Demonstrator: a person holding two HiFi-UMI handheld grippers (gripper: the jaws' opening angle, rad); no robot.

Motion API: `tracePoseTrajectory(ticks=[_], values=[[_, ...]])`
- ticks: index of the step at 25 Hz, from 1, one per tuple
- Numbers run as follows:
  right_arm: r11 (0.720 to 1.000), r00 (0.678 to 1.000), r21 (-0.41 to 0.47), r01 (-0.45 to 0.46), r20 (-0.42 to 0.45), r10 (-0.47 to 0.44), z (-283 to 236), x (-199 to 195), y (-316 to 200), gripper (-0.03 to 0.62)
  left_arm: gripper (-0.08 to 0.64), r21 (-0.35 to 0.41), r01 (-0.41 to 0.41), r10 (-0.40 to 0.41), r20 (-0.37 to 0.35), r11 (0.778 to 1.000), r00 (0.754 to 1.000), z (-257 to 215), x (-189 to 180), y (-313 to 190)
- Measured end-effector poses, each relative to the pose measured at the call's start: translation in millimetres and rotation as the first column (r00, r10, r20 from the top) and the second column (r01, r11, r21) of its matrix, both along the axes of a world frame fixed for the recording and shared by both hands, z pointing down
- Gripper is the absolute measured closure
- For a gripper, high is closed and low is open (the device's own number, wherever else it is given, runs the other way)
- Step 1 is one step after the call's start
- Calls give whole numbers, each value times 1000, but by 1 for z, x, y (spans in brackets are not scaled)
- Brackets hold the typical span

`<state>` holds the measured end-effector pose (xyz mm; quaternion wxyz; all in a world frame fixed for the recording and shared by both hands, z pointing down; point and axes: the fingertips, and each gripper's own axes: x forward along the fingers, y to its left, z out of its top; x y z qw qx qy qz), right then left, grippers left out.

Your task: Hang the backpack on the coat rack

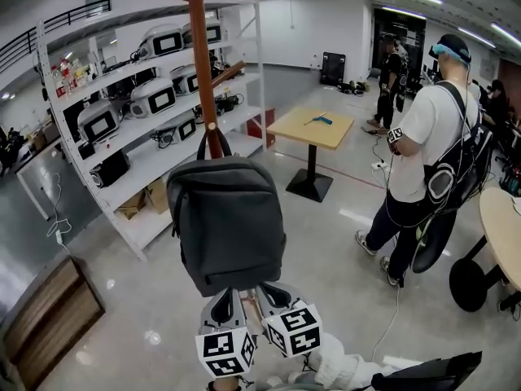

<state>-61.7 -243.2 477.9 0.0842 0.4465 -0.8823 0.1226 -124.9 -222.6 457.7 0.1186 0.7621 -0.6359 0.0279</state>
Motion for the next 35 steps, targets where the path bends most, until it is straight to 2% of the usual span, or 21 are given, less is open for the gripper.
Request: tracePoseTrajectory(ticks=[7,14,35], values=[[999,999,8,36,28,-36,-4,4,3,574,560,-9,2,-2,-8,1000,1000,2,6,4],[997,997,32,77,12,-77,-11,-1,8,580,560,12,5,-5,4,1000,1000,-8,9,6],[997,997,17,77,-5,-77,0,12,11,580,560,10,32,-32,0,999,1000,-5,14,13]])
